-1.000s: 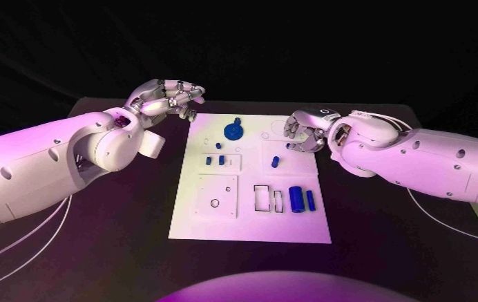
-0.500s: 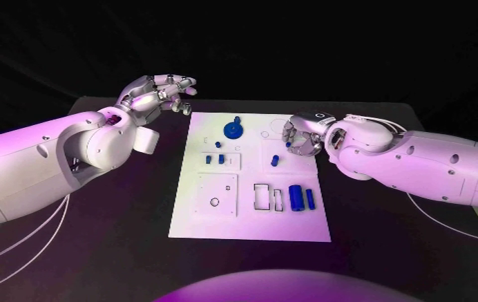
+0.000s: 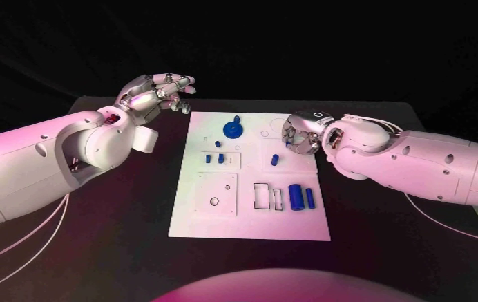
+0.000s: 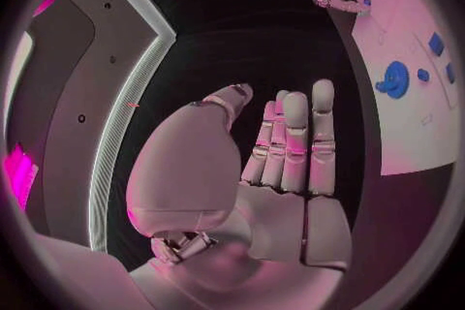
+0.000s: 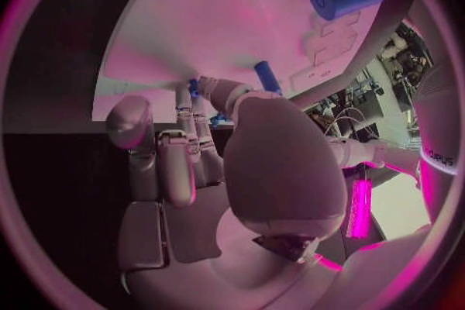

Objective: Assemble the parts on the task board

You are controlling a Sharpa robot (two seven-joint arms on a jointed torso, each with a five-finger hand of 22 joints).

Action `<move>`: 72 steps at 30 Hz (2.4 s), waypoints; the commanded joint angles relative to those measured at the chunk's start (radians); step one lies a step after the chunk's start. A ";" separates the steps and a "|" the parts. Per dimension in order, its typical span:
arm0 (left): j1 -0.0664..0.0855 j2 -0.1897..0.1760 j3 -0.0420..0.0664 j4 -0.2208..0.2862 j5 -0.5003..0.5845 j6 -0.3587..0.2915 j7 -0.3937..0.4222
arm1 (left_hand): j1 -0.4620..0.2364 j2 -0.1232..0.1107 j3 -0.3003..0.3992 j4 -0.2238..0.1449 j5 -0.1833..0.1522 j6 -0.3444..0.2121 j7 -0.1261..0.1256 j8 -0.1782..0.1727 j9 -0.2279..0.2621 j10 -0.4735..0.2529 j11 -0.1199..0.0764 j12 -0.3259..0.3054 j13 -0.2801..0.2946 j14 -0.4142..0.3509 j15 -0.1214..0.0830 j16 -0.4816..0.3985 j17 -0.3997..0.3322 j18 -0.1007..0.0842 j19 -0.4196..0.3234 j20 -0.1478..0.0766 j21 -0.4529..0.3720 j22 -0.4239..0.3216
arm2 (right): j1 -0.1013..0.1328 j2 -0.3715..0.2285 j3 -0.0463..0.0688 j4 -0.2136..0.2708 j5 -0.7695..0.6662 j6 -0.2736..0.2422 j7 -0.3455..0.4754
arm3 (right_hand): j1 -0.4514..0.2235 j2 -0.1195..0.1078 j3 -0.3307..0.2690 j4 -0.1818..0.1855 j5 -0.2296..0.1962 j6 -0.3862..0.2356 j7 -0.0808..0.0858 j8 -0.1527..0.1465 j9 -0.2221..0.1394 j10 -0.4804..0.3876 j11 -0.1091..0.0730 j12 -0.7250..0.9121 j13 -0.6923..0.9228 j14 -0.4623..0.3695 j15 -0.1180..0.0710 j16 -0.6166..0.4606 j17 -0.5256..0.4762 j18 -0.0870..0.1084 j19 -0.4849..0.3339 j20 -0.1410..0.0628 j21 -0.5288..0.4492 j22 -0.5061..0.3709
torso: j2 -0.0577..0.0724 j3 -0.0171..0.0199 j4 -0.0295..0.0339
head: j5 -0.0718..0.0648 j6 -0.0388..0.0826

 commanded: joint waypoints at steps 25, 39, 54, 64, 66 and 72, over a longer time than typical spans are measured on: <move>0.000 0.005 0.000 -0.006 -0.009 0.024 -0.018 | 0.006 -0.004 0.008 -0.004 0.023 -0.027 0.006 -0.002 -0.007 -0.006 -0.003 0.006 -0.006 -0.002 0.002 -0.013 -0.009 0.011 0.007 -0.001 -0.012 -0.011 | -0.013 -0.020 -0.004 0.050 -0.103 -0.097 -0.079 | -0.007 0.016 0.062 -0.065 0.041 0.037 -0.007 0.022 0.038 0.073 -0.012 -0.042 0.003 0.058 -0.017 0.028 0.039 -0.028 0.029 -0.015 0.074 0.058 | -0.004 -0.0019 0.0003 | -0.006 -0.001; 0.000 0.013 0.000 -0.013 -0.006 0.023 -0.020 | 0.004 -0.005 0.006 -0.003 0.025 -0.034 0.008 -0.001 -0.007 -0.007 -0.001 0.007 -0.007 -0.002 0.003 -0.014 -0.010 0.011 0.008 0.000 -0.013 -0.013 | 0.007 -0.067 0.005 0.162 -0.085 -0.130 -0.086 | -0.017 0.012 0.061 -0.064 0.041 0.038 -0.008 0.023 0.042 0.076 -0.012 -0.046 0.003 0.059 -0.017 0.030 0.043 -0.029 0.030 -0.015 0.077 0.061 | -0.003 -0.0024 -0.0006 | -0.003 0.008; -0.001 0.024 -0.001 -0.016 -0.004 0.021 -0.021 | 0.002 -0.006 0.005 -0.002 0.026 -0.040 0.009 0.000 -0.007 -0.009 0.000 0.007 -0.008 -0.002 0.004 -0.014 -0.011 0.011 0.008 0.000 -0.014 -0.014 | -0.003 0.001 0.007 0.300 -0.058 -0.115 -0.076 | -0.026 0.011 0.059 -0.062 0.039 0.038 -0.009 0.023 0.045 0.076 -0.012 -0.050 0.003 0.059 -0.017 0.030 0.042 -0.028 0.027 -0.015 0.071 0.059 | -0.002 -0.0034 0.0012 | 0.049 0.014; -0.001 0.031 -0.002 -0.026 0.001 0.009 -0.025 | 0.007 -0.006 0.011 -0.008 0.058 -0.050 0.011 0.015 -0.003 -0.015 0.002 0.010 -0.012 -0.003 0.006 -0.017 -0.014 0.011 0.010 0.002 -0.018 -0.021 | -0.040 0.093 0.003 0.286 -0.053 -0.100 -0.056 | -0.028 0.011 0.059 -0.062 0.038 0.036 -0.009 0.022 0.046 0.075 -0.012 -0.052 0.003 0.059 -0.017 0.030 0.042 -0.027 0.026 -0.015 0.069 0.058 | -0.001 -0.0041 0.0004 | 0.085 0.002; -0.001 0.033 -0.002 -0.026 0.001 0.007 -0.025 | 0.006 -0.007 0.010 -0.008 0.056 -0.051 0.011 0.016 -0.003 -0.015 0.002 0.010 -0.012 -0.003 0.006 -0.017 -0.015 0.011 0.010 0.002 -0.019 -0.021 | -0.050 0.108 0.002 0.277 -0.053 -0.098 -0.053 | -0.028 0.011 0.059 -0.062 0.038 0.036 -0.009 0.022 0.046 0.075 -0.012 -0.052 0.003 0.059 -0.017 0.030 0.042 -0.027 0.026 -0.015 0.069 0.058 | -0.001 -0.0042 0.0005 | 0.090 0.001; 0.000 0.040 -0.002 -0.024 0.001 0.007 -0.032 | 0.014 -0.004 0.018 -0.014 0.084 -0.056 0.011 0.026 0.000 -0.017 0.001 0.012 -0.015 -0.004 0.005 -0.018 -0.017 0.011 0.011 0.002 -0.020 -0.024 | -0.078 0.141 0.000 0.248 -0.053 -0.099 -0.045 | -0.028 0.012 0.060 -0.062 0.038 0.035 -0.009 0.022 0.046 0.074 -0.012 -0.053 0.003 0.059 -0.017 0.029 0.040 -0.027 0.025 -0.015 0.066 0.056 | 0.000 -0.0016 0.0019 | 0.110 -0.004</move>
